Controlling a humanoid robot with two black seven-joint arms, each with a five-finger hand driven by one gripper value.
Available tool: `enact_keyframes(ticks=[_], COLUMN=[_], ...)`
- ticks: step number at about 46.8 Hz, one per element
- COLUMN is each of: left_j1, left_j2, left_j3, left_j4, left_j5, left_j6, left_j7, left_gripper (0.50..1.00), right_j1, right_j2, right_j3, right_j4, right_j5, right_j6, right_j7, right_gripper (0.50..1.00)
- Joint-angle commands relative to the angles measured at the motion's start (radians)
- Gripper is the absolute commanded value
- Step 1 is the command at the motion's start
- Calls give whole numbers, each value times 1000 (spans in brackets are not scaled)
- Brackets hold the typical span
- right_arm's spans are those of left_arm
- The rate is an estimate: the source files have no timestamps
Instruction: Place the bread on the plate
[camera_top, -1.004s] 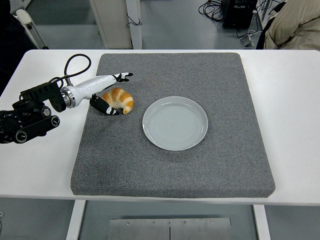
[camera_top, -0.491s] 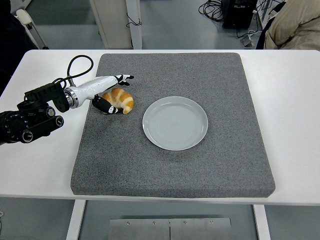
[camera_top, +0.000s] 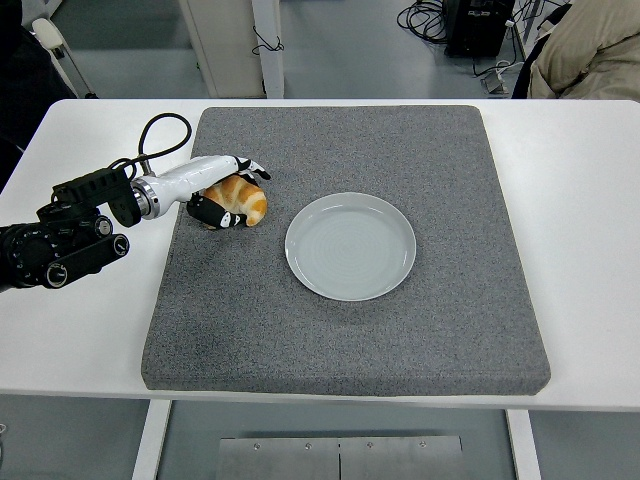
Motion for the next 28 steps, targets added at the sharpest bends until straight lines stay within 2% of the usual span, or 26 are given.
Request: enact_keyframes(ticks=[1, 7, 22, 28], left_j1=[-7, -23, -145, -213], left_j2=[1, 6, 46, 75], left_j3=[-2, -7, -1, 3], left_j4=[0, -2, -2, -2], left_j5=[-5, -12, -1, 2], left_j6=[0, 0, -11, -47], left_j7=[-8, -51, -54, -57], left_gripper=[652, 634, 613, 613], right_j1=[0, 0, 0, 0], right_j2=[0, 0, 0, 0], right_j3=[0, 0, 0, 0], right_j4=[0, 0, 0, 0], right_j5=[0, 0, 0, 0], right_j6=[0, 0, 0, 0], right_j7=[0, 0, 0, 0], right_gripper=[1000, 1000, 1000, 1000])
